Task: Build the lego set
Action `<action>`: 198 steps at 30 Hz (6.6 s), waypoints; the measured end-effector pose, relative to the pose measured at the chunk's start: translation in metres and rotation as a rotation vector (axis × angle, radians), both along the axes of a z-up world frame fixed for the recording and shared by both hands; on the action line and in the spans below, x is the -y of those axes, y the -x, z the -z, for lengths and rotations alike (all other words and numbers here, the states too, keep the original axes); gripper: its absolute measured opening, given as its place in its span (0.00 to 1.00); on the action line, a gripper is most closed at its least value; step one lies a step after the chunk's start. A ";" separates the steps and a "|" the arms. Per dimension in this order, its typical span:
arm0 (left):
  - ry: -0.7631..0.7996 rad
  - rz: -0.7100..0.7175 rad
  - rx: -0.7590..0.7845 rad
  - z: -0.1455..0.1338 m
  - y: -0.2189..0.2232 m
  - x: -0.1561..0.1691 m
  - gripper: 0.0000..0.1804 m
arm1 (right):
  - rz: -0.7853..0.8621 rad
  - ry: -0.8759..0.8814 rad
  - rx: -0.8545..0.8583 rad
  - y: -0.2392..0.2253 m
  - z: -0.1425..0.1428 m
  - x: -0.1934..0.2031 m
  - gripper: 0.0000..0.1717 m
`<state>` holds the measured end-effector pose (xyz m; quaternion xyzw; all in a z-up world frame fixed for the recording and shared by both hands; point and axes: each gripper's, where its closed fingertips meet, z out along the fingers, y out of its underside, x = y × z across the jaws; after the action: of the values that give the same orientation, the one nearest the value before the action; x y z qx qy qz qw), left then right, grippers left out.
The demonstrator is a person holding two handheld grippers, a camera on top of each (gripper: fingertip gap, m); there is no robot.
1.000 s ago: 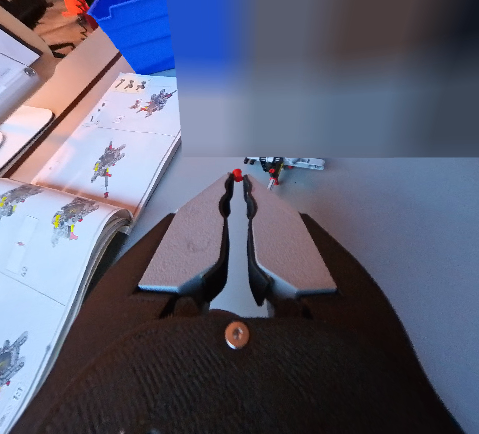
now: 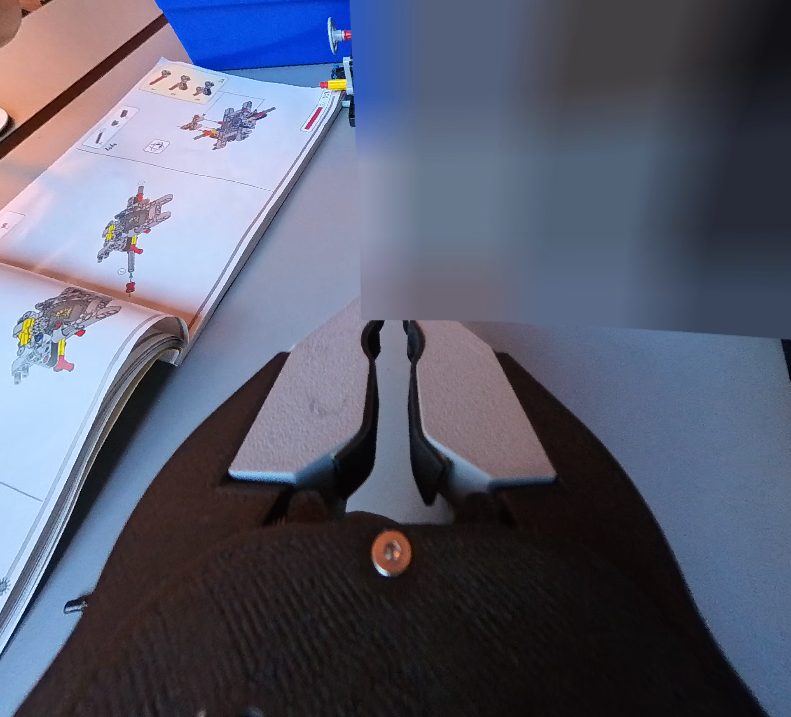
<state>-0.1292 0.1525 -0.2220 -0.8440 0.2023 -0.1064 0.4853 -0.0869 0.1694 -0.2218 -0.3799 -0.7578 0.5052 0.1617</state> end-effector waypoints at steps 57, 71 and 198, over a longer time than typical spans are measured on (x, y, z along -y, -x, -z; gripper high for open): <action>0.069 0.237 0.146 0.010 -0.039 0.013 0.02 | -0.133 -0.384 0.079 -0.012 0.033 0.017 0.03; 0.015 0.317 0.187 0.001 -0.053 0.016 0.02 | -0.130 -0.223 -0.029 -0.014 0.008 0.024 0.03; -0.463 0.174 0.411 -0.093 -0.051 0.010 0.02 | -0.086 0.373 -0.166 -0.005 -0.075 0.029 0.09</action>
<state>-0.0777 0.1421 -0.1287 -0.6513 0.1903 -0.2670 0.6843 -0.0816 0.1408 -0.1466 -0.3274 -0.6508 0.6727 0.1290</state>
